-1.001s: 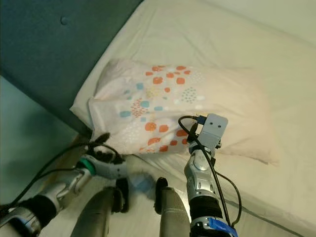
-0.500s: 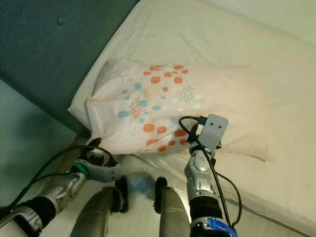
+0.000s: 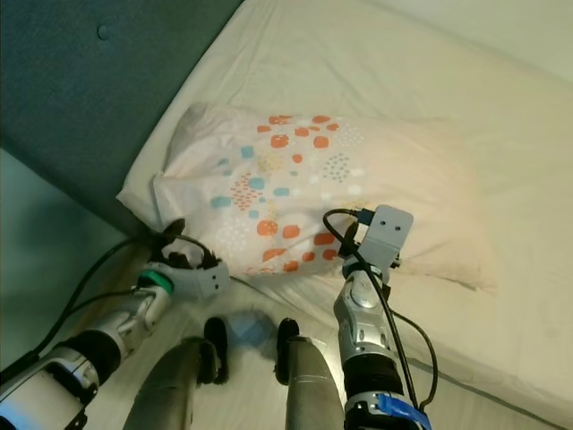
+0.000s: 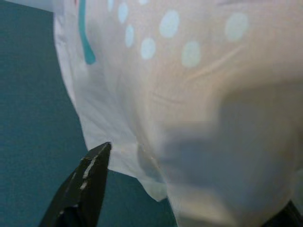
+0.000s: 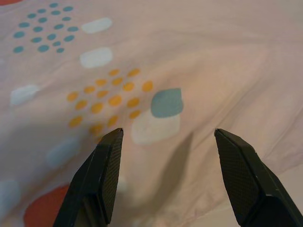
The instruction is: Clean up the room
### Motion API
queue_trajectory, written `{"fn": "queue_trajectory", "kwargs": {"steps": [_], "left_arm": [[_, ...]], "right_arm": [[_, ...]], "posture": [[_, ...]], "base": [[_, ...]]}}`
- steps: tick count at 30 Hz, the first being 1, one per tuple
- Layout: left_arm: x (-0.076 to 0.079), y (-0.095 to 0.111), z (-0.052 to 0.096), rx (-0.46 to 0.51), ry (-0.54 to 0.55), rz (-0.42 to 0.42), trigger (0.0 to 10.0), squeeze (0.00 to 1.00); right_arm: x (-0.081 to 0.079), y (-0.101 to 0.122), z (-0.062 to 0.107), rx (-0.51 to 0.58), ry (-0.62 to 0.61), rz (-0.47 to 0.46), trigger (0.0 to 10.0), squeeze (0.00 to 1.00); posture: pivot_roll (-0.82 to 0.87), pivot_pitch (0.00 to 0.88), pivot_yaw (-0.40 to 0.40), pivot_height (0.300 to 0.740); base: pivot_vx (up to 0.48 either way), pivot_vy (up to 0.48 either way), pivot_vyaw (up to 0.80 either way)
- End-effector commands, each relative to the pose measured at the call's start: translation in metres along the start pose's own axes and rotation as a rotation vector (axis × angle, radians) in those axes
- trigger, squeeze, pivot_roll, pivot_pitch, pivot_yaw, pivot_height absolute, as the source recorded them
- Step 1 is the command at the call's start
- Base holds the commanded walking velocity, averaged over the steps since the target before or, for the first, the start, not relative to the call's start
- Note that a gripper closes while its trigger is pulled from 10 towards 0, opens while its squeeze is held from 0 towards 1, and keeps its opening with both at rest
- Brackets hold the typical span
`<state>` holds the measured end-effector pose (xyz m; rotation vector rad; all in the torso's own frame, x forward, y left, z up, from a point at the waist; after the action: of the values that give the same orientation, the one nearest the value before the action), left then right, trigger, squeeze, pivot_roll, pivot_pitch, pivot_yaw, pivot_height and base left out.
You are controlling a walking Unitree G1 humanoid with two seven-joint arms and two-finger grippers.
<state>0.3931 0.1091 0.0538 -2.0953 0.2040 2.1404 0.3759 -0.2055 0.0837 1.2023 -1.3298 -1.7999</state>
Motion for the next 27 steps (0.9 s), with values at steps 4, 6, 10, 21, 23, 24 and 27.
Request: {"fn": "queue_trajectory", "kwargs": {"steps": [4, 6, 10, 21, 23, 24, 27], "left_arm": [[0.009, -0.003, 0.005, -0.011, -0.025, 0.009, 0.0, 0.0], [0.008, -0.005, 0.004, -0.008, -0.021, 0.011, 0.0, 0.0], [0.006, -0.005, 0.004, -0.004, -0.014, 0.014, 0.0, 0.0], [-0.025, 0.009, -0.004, 0.124, 0.086, 0.082, 0.0, 0.0], [-0.038, 0.014, -0.007, 0.158, 0.124, 0.098, 0.0, 0.0], [-0.041, 0.015, -0.007, 0.165, 0.133, 0.102, 0.0, 0.0], [-0.052, 0.022, -0.009, 0.207, 0.159, 0.13, 0.0, 0.0]], "right_arm": [[0.008, -0.01, 0.004, -0.033, -0.024, -0.004, 10.0, 0.0], [0.008, -0.01, 0.004, -0.032, -0.024, -0.007, 10.0, 0.0], [0.007, -0.009, 0.003, -0.031, -0.024, -0.009, 10.0, 0.0], [0.005, -0.001, 0.003, -0.007, -0.035, -0.061, 10.0, 0.0], [-0.003, 0.005, 0.004, 0.005, -0.012, -0.091, 10.0, 0.0], [-0.007, 0.008, 0.004, 0.011, -0.001, -0.101, 10.0, 0.0], [-0.023, 0.026, 0.003, 0.06, 0.051, -0.13, 10.0, 0.0]], "posture": [[-0.08, 0.36, 0.033, 0.74], [-0.08, 0.36, 0.035, 0.74], [-0.08, 0.358, 0.04, 0.74], [-0.04, 0.334, 0.073, 0.74], [-0.03, 0.332, 0.073, 0.74], [-0.03, 0.329, 0.072, 0.74], [-0.02, 0.321, 0.073, 0.74]], "base": [[0.0, 0.0, 0.0], [0.0, 0.0, 0.0], [0.0, 0.0, 0.0], [0.0, 0.0, 0.0], [0.0, 0.0, 0.0], [0.0, 0.0, 0.0], [0.0, 0.0, 0.0]]}}
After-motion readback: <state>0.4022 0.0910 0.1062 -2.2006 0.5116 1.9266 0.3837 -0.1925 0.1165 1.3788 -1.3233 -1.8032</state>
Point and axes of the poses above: a point about 5 cm out from each wrist's last joint towards the gripper, its own z axis pointing back from the gripper into the wrist, its own y axis along the axis of the wrist's last joint, x = y × z, the point moved 6 cm from there along -z, pointing out of the wrist towards the gripper, and after that the axes turned 12 degrees about -z, right-handed, at the moved point
